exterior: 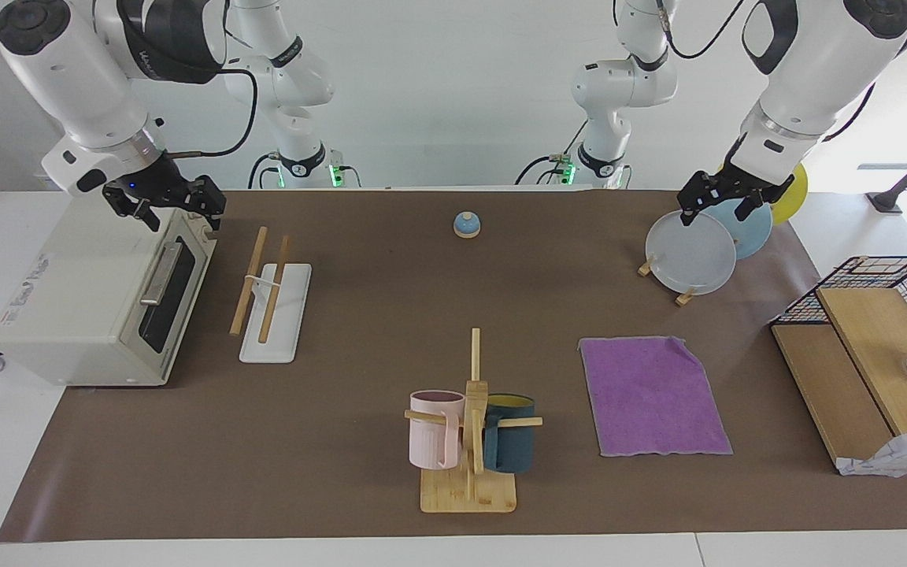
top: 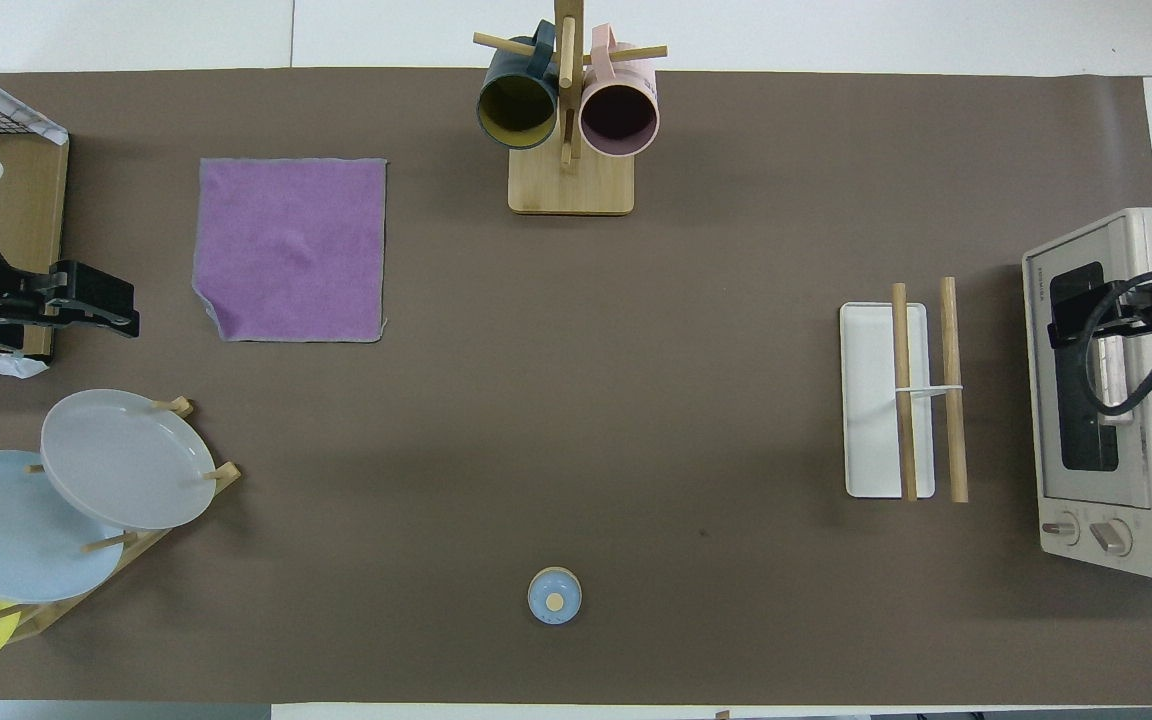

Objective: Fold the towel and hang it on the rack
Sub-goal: 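Move the left gripper toward the purple towel's near edge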

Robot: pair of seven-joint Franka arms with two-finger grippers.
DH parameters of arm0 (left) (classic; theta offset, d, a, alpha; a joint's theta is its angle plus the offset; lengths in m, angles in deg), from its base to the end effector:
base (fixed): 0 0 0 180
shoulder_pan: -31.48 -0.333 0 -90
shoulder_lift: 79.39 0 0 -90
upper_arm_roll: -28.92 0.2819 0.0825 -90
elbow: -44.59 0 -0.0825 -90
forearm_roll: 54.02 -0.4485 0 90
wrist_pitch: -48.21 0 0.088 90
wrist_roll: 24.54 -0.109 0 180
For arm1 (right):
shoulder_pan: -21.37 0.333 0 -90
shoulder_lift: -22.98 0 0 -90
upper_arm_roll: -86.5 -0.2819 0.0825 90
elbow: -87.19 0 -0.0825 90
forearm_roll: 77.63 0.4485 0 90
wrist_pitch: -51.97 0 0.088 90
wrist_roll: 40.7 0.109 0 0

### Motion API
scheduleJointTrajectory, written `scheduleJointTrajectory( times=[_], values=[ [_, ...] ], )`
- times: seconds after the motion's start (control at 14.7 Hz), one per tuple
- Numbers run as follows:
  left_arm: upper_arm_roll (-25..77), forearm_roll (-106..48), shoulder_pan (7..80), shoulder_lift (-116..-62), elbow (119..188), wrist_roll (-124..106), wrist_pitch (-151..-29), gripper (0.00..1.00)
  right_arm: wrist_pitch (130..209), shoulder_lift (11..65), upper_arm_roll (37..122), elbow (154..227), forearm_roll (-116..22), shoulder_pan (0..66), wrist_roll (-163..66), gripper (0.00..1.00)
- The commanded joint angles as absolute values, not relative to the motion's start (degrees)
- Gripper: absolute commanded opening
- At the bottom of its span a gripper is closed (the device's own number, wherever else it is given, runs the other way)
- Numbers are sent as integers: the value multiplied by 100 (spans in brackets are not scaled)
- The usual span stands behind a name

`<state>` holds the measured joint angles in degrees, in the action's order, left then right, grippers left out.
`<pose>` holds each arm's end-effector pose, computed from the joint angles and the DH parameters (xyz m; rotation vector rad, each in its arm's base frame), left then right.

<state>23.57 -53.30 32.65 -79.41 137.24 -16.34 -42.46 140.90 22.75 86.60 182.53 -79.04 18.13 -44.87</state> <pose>0.6144 -0.0716 0.5644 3.1327 0.0465 -0.0568 0.6100 -0.0383 0.5396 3.1194 0.0239 -0.1706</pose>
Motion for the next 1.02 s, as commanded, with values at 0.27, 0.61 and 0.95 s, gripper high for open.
scheduleJointTrajectory(
  times=[0.27,0.61,0.95],
  values=[
    [2418,-5385,2981,-9166,14513,-1689,-6337,100,14013,2237,8676,18238,-7825,1794,-4580,100],
    [2418,-5385,2867,-9740,15200,-1803,-7571,100,14013,2237,8676,18229,-7825,1794,-4580,100],
    [2409,-5376,2761,-9820,15252,-1821,-7537,88,14013,2237,8676,18229,-7816,1794,-4580,100]
  ],
)
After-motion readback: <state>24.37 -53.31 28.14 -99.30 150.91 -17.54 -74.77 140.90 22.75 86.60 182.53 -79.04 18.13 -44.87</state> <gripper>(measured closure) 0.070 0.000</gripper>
